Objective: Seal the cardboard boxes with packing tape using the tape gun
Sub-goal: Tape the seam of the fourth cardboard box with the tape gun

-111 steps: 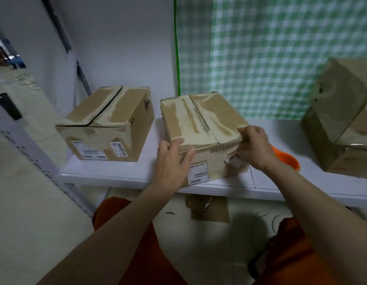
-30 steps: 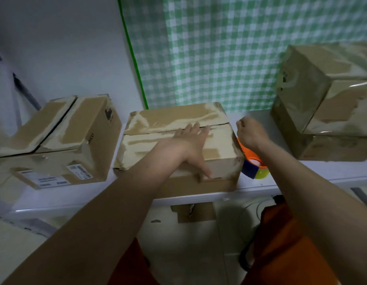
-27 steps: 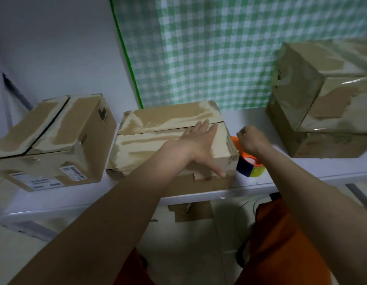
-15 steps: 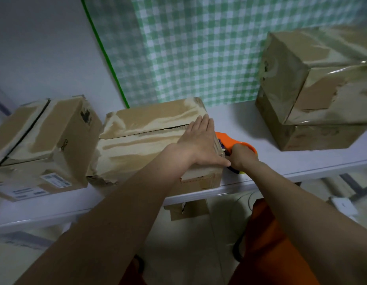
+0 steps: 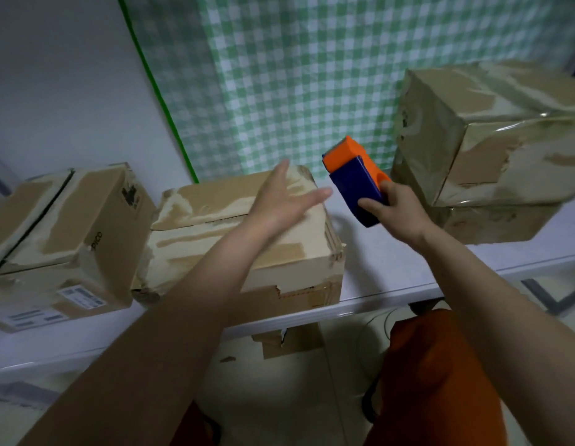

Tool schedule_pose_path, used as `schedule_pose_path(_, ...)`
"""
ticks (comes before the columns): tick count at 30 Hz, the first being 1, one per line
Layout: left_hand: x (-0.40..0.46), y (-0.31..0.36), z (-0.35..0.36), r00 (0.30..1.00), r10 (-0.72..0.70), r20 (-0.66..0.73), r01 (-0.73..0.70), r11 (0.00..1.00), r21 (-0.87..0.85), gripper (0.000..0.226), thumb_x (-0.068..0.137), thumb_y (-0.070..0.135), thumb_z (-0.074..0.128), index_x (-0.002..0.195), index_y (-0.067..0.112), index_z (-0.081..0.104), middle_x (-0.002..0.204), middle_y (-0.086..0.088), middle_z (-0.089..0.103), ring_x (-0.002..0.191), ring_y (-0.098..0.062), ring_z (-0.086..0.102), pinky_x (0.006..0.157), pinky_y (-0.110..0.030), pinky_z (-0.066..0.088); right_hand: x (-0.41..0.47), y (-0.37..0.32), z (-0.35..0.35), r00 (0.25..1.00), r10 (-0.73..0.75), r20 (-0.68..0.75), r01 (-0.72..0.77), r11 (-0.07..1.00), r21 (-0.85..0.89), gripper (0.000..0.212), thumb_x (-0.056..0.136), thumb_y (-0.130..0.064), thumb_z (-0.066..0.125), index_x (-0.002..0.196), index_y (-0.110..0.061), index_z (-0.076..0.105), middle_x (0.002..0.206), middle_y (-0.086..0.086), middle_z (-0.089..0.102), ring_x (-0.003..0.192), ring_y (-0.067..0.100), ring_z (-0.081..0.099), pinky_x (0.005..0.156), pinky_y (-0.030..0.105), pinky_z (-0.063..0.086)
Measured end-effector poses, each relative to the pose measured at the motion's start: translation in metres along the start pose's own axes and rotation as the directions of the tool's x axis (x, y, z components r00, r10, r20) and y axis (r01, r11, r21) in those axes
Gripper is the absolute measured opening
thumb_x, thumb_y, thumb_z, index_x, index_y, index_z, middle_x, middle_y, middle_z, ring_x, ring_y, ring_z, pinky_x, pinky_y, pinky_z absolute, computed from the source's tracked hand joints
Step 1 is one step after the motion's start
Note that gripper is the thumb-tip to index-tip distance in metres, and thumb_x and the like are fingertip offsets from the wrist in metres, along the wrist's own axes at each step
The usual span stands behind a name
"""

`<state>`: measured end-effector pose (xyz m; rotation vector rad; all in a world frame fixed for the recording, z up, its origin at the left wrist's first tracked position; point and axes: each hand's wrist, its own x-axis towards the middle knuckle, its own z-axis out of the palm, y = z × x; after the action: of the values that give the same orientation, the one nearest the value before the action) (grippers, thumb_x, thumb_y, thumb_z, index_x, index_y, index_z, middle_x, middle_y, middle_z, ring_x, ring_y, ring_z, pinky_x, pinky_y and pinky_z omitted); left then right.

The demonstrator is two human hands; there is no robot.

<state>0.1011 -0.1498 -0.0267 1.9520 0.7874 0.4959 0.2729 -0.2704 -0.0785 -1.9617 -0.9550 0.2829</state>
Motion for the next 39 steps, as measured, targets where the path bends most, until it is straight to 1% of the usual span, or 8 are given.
schedule_pose_path(7, 0.029, 0.015, -0.079, 0.991, 0.054, -0.121, -0.070, 0.988, -0.134, 0.049, 0.098, -0.003, 0.038, 0.146, 0.007, 0.035, 0.150, -0.005, 0.040, 0.137, -0.014, 0.038, 0.112, -0.025, 0.029, 0.006, -0.075, -0.017, 0.913, -0.281, 0.296, 0.303, 0.953, -0.029, 0.015, 0.088, -0.015, 0.066, 0.085, -0.003, 0.059, 0.081, 0.022, 0.061, 0.074, 0.035, 0.060, 0.068, 0.046, 0.047)
schedule_pose_path(10, 0.014, 0.021, -0.107, 0.996, 0.076, -0.041, -0.082, 0.979, -0.186, 0.043, 0.094, -0.009, 0.037, 0.132, 0.003, 0.052, 0.124, -0.005, 0.060, 0.112, -0.013, 0.059, 0.096, -0.018, 0.046, 0.010, -0.100, -0.011, 0.876, -0.300, 0.378, 0.335, 0.942, -0.030, 0.014, 0.088, -0.013, 0.066, 0.094, 0.000, 0.063, 0.086, 0.017, 0.067, 0.081, 0.033, 0.066, 0.078, 0.051, 0.053)
schedule_pose_path(21, -0.018, -0.018, -0.190, 0.996, -0.028, 0.082, 0.063, 0.885, -0.461, 0.026, 0.099, 0.004, 0.042, 0.115, 0.001, 0.062, 0.109, -0.014, 0.070, 0.097, -0.023, 0.069, 0.088, -0.033, 0.055, 0.023, -0.155, 0.025, 0.723, -0.221, 0.654, 0.240, 0.969, 0.062, 0.008, 0.088, -0.005, 0.063, 0.095, -0.009, 0.068, 0.088, 0.005, 0.074, 0.084, 0.018, 0.070, 0.084, 0.034, 0.054)
schedule_pose_path(26, -0.021, -0.050, -0.205, 0.984, -0.109, 0.140, 0.172, 0.777, -0.606, 0.023, 0.095, 0.003, 0.046, 0.110, 0.001, 0.063, 0.096, -0.011, 0.073, 0.084, -0.019, 0.071, 0.078, -0.031, 0.059, 0.021, -0.176, 0.050, 0.658, -0.186, 0.730, 0.177, 0.980, 0.090, 0.028, 0.079, -0.023, 0.067, 0.100, -0.004, 0.070, 0.093, 0.010, 0.074, 0.079, 0.016, 0.068, 0.073, 0.024, 0.053)
schedule_pose_path(30, -0.020, -0.076, -0.206, 0.973, -0.227, 0.025, 0.185, 0.717, -0.672, 0.027, 0.087, -0.003, 0.058, 0.113, -0.006, 0.062, 0.092, -0.017, 0.069, 0.073, -0.021, 0.071, 0.063, -0.031, 0.060, 0.019, -0.193, 0.077, 0.687, -0.162, 0.708, 0.131, 0.987, 0.098, 0.026, 0.086, -0.028, 0.067, 0.092, -0.003, 0.070, 0.079, 0.008, 0.072, 0.066, 0.014, 0.065, 0.066, 0.023, 0.049)
schedule_pose_path(34, -0.019, -0.097, -0.199, 0.924, -0.355, -0.140, 0.180, 0.729, -0.660, 0.005, 0.084, -0.004, 0.066, 0.089, -0.006, 0.065, 0.074, -0.023, 0.064, 0.067, -0.026, 0.062, 0.065, -0.036, 0.059, 0.020, -0.210, 0.104, 0.741, -0.118, 0.661, 0.104, 0.993, 0.062, 0.040, 0.065, -0.051, 0.070, 0.076, -0.013, 0.071, 0.065, 0.001, 0.070, 0.057, 0.010, 0.065, 0.058, 0.020, 0.049)
schedule_pose_path(37, -0.023, -0.122, -0.211, 0.898, -0.394, -0.195, 0.194, 0.753, -0.628, 0.014, 0.088, -0.001, 0.062, 0.075, 0.000, 0.058, 0.045, -0.002, 0.054, 0.040, -0.007, 0.051, 0.049, -0.021, 0.055, 0.028, -0.216, 0.106, 0.763, -0.077, 0.642, 0.127, 0.991, -0.033, 0.055, 0.057, -0.055, 0.073, 0.083, -0.007, 0.072, 0.068, 0.004, 0.072, 0.058, 0.012, 0.066, 0.057, 0.021, 0.050)
schedule_pose_path(39, -0.026, -0.137, -0.219, 0.881, -0.413, -0.229, 0.201, 0.767, -0.609, 0.018, 0.088, -0.001, 0.061, 0.072, -0.001, 0.055, 0.044, 0.000, 0.048, 0.035, -0.005, 0.043, 0.045, -0.015, 0.049, 0.035, -0.214, 0.100, 0.772, -0.032, 0.635, 0.121, 0.988, -0.097, 0.057, 0.054, -0.056, 0.073, 0.081, -0.005, 0.072, 0.063, 0.005, 0.070, 0.054, 0.012, 0.063, 0.056, 0.020, 0.049)
